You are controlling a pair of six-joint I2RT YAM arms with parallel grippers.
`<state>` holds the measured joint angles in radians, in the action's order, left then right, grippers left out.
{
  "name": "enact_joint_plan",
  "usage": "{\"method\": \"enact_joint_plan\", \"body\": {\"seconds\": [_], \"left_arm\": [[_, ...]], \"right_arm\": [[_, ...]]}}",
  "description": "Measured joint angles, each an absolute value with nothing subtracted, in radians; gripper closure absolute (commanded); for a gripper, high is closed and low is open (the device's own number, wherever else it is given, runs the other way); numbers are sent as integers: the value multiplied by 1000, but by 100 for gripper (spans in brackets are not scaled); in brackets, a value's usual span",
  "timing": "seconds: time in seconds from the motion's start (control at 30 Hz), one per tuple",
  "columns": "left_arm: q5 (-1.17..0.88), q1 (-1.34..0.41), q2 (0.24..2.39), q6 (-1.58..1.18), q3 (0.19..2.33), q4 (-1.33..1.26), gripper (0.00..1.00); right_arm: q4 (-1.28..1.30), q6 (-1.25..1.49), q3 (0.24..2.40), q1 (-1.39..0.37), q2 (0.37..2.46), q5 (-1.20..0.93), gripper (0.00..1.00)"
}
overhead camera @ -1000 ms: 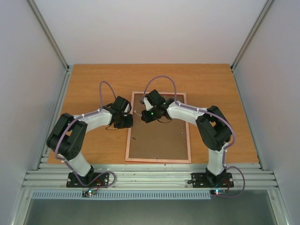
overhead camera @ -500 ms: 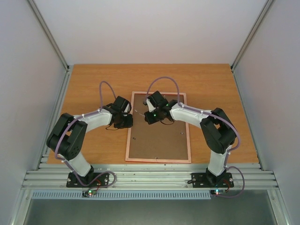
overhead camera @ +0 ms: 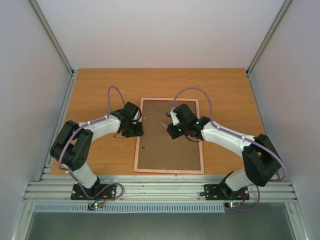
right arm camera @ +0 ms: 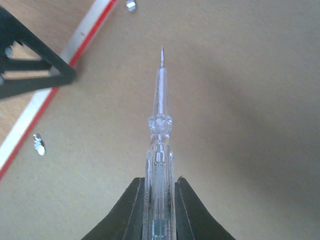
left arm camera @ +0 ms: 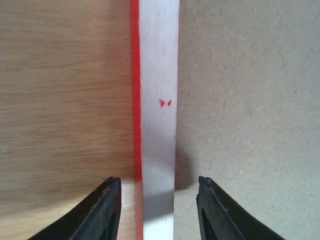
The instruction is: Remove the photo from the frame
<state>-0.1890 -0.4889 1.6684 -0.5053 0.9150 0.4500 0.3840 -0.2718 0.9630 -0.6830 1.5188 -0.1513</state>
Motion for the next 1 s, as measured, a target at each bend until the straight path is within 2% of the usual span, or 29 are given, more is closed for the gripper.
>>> {"method": "enact_joint_plan", "body": {"seconds": [0.23,0.63,0.8,1.0], "left_arm": [[-146,-489,1694,-495,1008,514,58],[-81,-488,1784,-482,1102,593,66],[-85,-489,1814,-481,1124,603,72],[-87,-489,1821,-490,1133,600,90]], "right_arm": [[309,-273,793,-672,1360,-46,99],[232,-252,767,-668,1332,35,99],[231,-247,767,-667,1332,36,99],[231,-245,767,-667,1332,35,99]]}}
